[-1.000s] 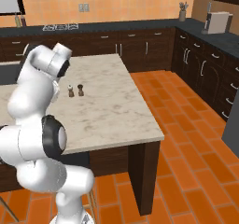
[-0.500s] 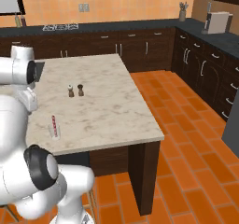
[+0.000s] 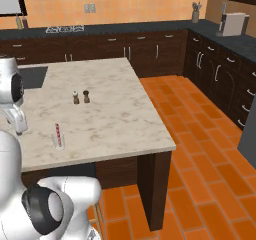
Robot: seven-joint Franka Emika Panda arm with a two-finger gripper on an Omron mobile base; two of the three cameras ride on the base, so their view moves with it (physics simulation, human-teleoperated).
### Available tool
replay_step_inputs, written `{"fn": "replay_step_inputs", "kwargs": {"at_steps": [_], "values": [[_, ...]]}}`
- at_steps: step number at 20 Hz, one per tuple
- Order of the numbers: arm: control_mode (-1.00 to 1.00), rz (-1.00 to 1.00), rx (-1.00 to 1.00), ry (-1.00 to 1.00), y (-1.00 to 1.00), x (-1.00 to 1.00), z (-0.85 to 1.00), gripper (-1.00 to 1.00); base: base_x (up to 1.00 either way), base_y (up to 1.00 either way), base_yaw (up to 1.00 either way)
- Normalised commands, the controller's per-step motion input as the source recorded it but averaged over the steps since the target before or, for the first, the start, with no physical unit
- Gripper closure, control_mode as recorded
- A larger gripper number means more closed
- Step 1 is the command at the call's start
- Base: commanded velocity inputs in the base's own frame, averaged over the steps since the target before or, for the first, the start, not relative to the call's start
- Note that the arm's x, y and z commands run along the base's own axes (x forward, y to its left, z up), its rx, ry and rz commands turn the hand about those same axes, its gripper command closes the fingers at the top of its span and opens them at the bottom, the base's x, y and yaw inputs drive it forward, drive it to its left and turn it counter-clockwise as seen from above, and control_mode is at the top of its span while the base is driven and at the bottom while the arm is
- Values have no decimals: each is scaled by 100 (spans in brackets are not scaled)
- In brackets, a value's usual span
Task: Take a straw from the drawer in front and place it inside the glass cup on the dining counter.
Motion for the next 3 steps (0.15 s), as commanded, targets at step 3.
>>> {"fn": "replay_step_inputs", "kwargs": {"at_steps": [3], "values": [[-100, 0, -1, -9, -10, -65, 0, -100, 0, 0, 0]]}}
